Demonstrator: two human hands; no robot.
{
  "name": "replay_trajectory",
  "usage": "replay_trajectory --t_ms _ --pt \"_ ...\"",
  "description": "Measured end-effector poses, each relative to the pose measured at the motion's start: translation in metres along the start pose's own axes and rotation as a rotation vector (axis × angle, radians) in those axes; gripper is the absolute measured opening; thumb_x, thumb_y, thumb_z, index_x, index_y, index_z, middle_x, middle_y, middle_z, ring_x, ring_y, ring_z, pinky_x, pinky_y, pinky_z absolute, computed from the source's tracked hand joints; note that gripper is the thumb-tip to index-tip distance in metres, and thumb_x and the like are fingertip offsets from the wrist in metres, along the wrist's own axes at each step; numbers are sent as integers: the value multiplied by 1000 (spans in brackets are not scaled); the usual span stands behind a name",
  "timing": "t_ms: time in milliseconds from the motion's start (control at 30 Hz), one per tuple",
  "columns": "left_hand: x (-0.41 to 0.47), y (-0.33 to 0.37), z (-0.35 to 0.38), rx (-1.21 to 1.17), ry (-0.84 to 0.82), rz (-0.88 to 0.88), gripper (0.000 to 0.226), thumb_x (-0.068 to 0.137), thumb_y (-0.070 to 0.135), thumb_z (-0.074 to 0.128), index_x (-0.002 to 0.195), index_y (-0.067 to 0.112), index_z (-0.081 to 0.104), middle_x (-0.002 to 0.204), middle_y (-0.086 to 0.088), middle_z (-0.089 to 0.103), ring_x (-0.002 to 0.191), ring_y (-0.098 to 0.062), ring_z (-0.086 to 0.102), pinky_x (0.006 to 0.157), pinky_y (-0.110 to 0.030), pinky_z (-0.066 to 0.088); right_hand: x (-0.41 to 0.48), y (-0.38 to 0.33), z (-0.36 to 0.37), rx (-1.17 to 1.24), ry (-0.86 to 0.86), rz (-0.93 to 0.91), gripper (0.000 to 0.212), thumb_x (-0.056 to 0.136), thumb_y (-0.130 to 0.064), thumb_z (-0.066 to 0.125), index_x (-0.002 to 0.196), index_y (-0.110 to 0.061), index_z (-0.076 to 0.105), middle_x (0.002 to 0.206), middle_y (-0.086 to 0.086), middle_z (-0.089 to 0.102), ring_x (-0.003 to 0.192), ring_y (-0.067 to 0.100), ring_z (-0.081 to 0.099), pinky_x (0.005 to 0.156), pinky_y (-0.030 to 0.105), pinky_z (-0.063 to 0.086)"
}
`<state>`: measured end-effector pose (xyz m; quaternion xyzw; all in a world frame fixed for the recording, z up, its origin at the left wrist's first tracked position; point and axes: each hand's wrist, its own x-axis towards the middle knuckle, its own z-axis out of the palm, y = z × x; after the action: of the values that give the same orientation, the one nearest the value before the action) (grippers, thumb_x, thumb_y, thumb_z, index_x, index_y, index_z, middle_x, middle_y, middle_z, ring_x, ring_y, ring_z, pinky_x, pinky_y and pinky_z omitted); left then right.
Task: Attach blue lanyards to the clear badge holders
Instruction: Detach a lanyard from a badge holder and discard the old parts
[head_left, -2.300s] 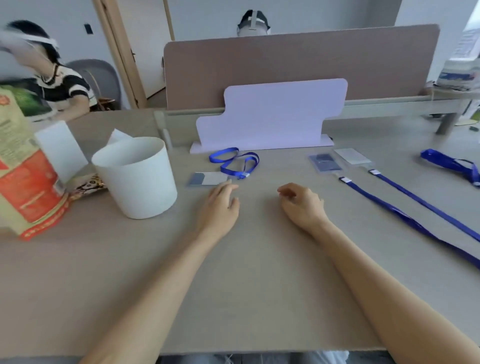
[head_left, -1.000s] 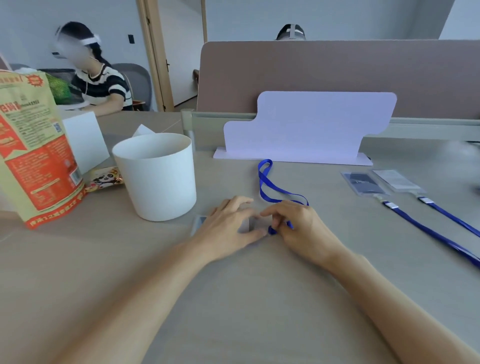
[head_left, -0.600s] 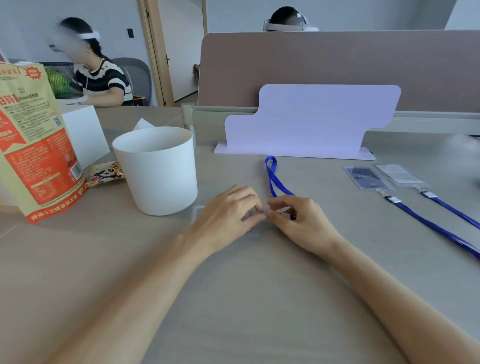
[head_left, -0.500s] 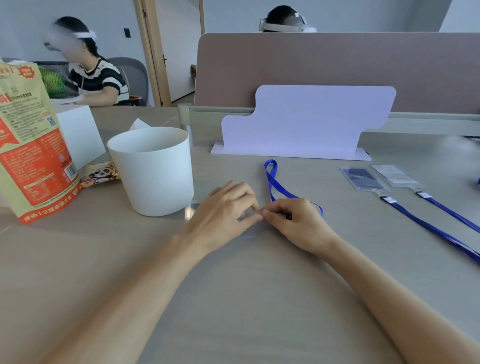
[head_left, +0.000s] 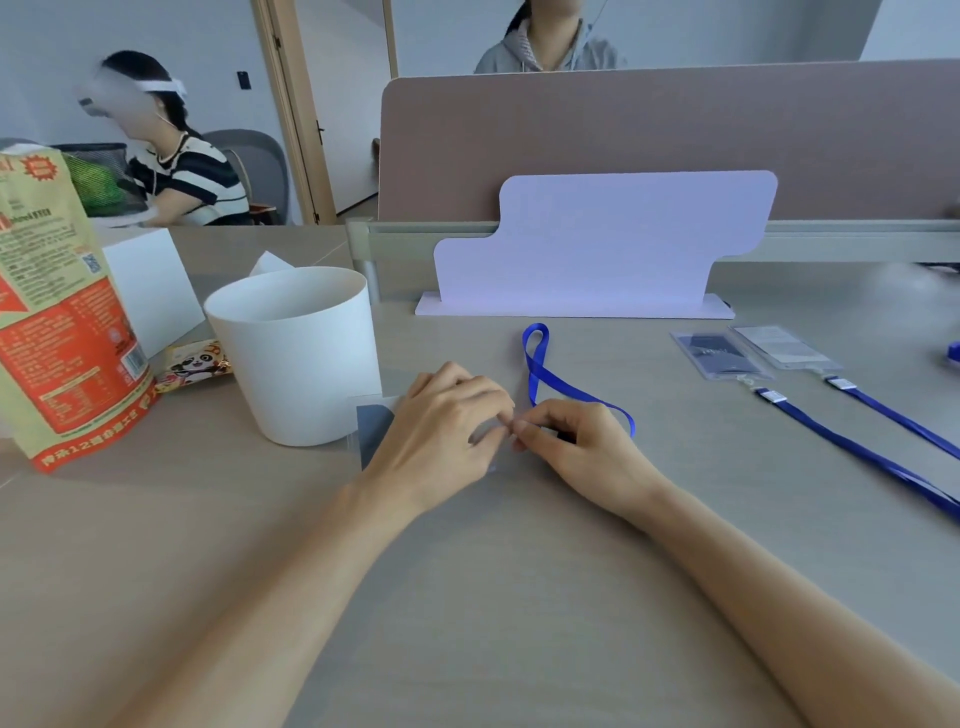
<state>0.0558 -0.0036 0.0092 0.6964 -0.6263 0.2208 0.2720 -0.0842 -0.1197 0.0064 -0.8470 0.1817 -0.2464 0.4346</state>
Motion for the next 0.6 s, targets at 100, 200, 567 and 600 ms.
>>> replay_trajectory --t_ms 100,200,567,600 --pt "0 0 1 -17 -2 -1 5 83 27 62 81 22 63 97 15 65 91 -14 52 79 -37 42 1 0 -1 26 8 21 24 95 -28 59 78 -17 70 59 -12 51 48 4 38 48 11 29" --pt "-1 0 1 -30 -25 -9 9 83 29 62 81 21 64 110 12 61 98 -14 53 82 -38 44 0 -1 -1 39 12 37 23 95 -27 59 76 -20 69 57 -14 56 48 1 41 49 9 32" --pt "0 1 0 -30 -38 -50 20 78 37 50 77 23 65 108 13 60 96 -11 53 82 -37 44 -1 -4 0 5 -6 47 27 95 -26 59 75 -11 68 52 -13 52 44 2 40 47 10 31" --pt "0 1 0 -25 -37 -53 19 78 37 51 78 24 65 108 12 60 96 -11 53 81 -36 43 -1 -4 -1 2 -5 47 27 95 -26 58 75 -12 68 49 -16 52 44 2 41 47 10 31"
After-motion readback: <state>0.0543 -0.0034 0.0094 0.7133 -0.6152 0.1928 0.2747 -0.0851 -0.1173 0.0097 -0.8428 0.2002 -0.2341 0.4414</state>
